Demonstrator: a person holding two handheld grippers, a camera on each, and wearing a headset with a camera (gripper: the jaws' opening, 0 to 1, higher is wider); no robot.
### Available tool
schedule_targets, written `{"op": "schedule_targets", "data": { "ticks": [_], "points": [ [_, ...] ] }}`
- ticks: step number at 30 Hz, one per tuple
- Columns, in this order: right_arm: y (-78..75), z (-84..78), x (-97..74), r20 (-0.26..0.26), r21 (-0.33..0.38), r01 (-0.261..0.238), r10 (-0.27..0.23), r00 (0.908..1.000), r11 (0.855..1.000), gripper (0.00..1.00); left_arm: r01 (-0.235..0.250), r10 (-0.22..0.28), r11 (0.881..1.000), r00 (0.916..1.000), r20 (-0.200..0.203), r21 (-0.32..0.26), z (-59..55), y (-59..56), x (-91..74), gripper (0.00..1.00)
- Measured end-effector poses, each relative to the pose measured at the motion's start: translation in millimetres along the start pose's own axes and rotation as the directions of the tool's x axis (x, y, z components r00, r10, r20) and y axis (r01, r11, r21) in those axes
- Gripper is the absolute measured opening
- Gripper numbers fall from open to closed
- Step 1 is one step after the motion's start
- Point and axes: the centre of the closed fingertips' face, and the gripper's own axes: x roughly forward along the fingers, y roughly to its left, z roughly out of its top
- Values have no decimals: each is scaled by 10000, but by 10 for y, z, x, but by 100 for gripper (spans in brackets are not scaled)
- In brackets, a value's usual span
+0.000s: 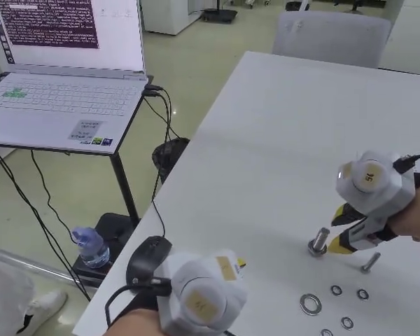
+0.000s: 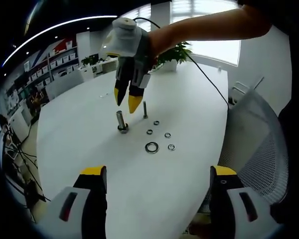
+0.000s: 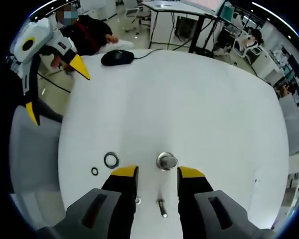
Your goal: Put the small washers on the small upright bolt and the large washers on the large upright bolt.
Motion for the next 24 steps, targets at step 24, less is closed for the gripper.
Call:
{"op": "schedule_targets", "data": {
  "ticks": [24],
  "points": [
    [553, -89, 26, 118, 37, -458, 458, 9989, 9989, 32, -37, 37, 10000, 10000, 15, 19, 1, -53, -35, 84]
  ]
}}
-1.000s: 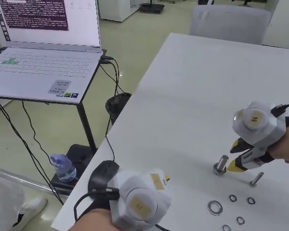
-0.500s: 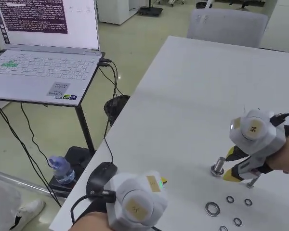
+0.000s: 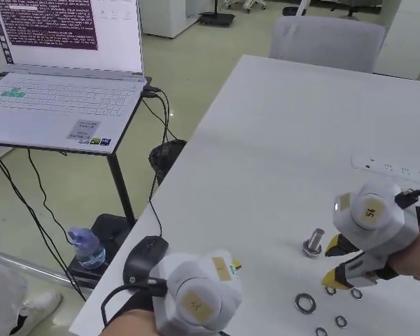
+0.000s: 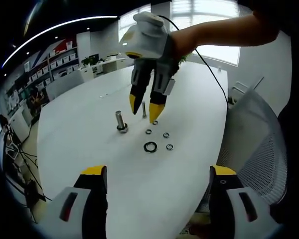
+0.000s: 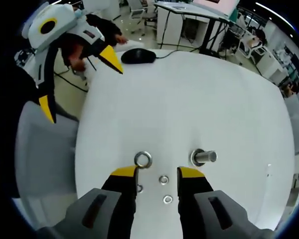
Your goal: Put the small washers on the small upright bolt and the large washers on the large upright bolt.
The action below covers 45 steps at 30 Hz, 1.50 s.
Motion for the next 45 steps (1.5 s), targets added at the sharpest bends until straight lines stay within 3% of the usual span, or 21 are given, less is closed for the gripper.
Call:
{"op": "schedule_targets", "data": {
  "ticks": [11, 20, 29, 45],
  "points": [
    [129, -92, 157, 116, 466, -255, 250, 9996, 9986, 33, 11, -12, 9999, 10000, 54, 119, 48, -8, 27, 86],
    [189, -115, 419, 73, 360, -146, 143, 9999, 9992, 33, 7, -7, 9999, 10000, -4, 132, 33, -20, 34, 84],
    [265, -180, 630, -321, 244, -312, 320, 9990, 9992, 33, 47, -47, 10000, 10000, -69, 66, -9, -14, 32, 83],
    [285, -196, 736, -377, 380, -132, 146, 9992, 9992, 32, 63, -62, 10000, 9999, -82, 53, -20, -13, 29, 82]
  ]
}}
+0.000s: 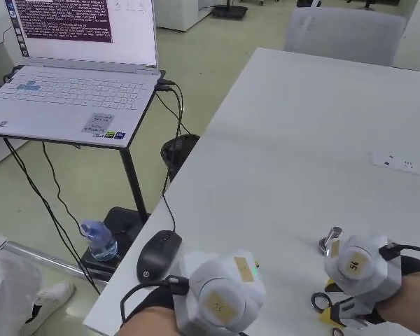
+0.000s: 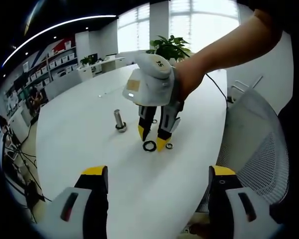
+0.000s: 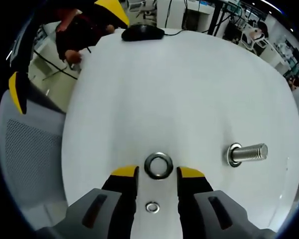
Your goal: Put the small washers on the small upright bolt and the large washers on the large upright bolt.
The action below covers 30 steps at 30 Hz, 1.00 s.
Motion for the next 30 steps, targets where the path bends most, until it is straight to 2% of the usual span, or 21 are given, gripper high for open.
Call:
{"op": "schedule_targets", "data": {
  "ticks": [8, 18, 23, 30],
  "points": [
    [-23, 11, 1, -137, -41, 13, -13, 9999, 10000, 31, -17, 16, 10000, 10000, -44, -63, -41, 1, -11, 82],
    [-32, 19, 9, -507, -102, -17, 12, 9987, 9999, 25, 33, -35, 9998, 10000, -92, -185, -76, -8, 3, 80],
    [-15, 22, 8, -731, -295, 101, -123, 9972, 9995, 22, 38, -38, 9998, 10000, -24, -180, -52, -4, 6, 79],
    [-32, 18, 8, -739, -112, 55, -63, 9972, 9999, 21, 47, -46, 9998, 10000, 22, -194, -12, -3, 26, 79]
  ]
}}
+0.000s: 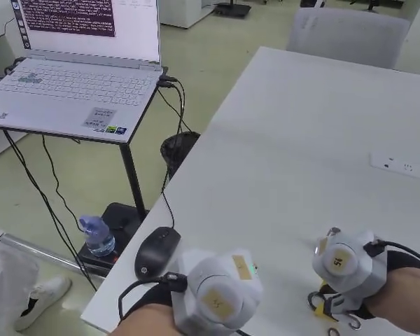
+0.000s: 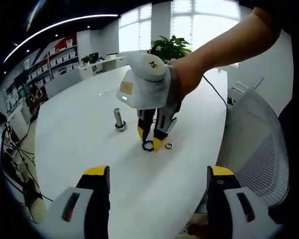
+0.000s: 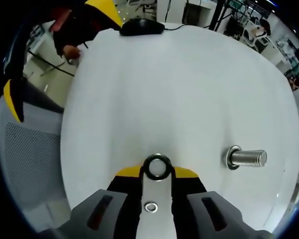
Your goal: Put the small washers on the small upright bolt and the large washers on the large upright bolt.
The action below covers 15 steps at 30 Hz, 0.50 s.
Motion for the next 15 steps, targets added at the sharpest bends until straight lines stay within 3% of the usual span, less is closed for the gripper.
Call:
{"op": "schedule_targets", "data": {
  "ticks": [9, 15],
  "points": [
    [9, -17, -22, 94, -102, -25, 26, 10000, 9999, 21, 36, -36, 10000, 10000, 19, 69, 17, -14, 37, 81],
    [-70, -12, -201, 450, 226, 51, -61, 9990, 9997, 21, 86, -86, 9999, 9999, 80, 76, 34, -30, 58, 85]
  ]
}}
